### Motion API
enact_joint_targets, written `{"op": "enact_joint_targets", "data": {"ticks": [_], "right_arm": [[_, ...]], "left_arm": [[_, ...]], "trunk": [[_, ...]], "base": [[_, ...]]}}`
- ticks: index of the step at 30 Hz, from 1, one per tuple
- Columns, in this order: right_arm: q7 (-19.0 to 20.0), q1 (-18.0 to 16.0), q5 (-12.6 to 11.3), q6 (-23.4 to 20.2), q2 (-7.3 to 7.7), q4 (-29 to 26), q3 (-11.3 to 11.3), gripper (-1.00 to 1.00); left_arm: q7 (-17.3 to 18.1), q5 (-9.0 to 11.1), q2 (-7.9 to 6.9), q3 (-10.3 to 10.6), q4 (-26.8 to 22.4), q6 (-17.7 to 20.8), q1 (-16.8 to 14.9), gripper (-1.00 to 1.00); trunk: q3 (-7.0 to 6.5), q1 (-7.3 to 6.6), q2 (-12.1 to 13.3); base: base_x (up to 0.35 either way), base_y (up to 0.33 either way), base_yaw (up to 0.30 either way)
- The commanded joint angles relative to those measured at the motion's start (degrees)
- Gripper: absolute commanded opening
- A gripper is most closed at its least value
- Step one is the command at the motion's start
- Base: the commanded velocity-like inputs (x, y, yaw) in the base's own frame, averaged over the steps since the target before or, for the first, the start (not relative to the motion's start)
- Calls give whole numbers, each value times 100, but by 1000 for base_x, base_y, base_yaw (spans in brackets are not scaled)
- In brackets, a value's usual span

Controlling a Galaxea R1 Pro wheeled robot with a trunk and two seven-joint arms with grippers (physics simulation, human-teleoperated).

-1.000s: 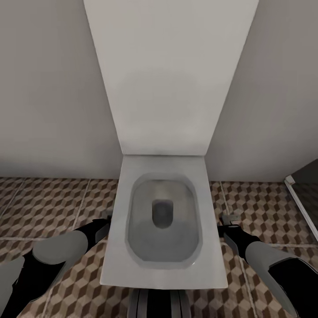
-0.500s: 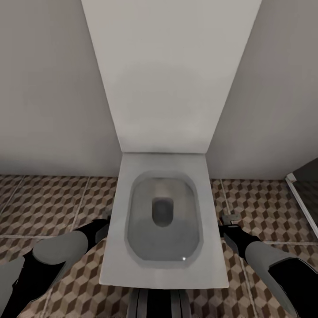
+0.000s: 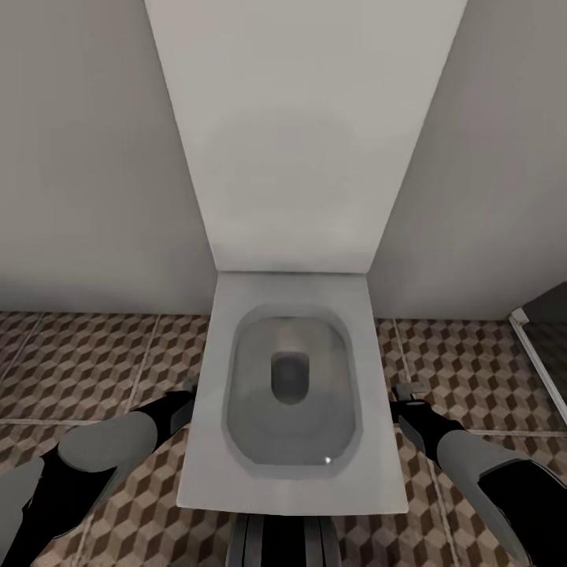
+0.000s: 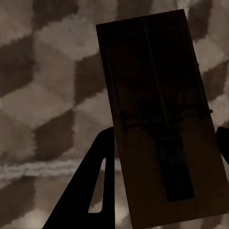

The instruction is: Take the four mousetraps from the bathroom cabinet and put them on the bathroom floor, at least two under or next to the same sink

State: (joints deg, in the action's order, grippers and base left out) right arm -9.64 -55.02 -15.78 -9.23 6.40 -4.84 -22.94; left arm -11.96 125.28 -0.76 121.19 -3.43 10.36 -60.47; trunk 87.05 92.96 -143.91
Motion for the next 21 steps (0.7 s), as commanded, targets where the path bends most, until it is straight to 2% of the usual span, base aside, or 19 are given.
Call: {"op": "enact_joint_targets", "data": {"ticks": [1,21], "right_arm": [[4,0,-6,9,-4,-9,-1,-100],[1,0,5,12,-16,-17,-2,-100]], "left_arm": [[10,-12,2,1,1,2,2,-100],[10,-12,19,36,-8,2,26,-100]], "trunk": [[0,0,0],[156,0,0]], "base": [[0,0,0],[0,0,0]]}}
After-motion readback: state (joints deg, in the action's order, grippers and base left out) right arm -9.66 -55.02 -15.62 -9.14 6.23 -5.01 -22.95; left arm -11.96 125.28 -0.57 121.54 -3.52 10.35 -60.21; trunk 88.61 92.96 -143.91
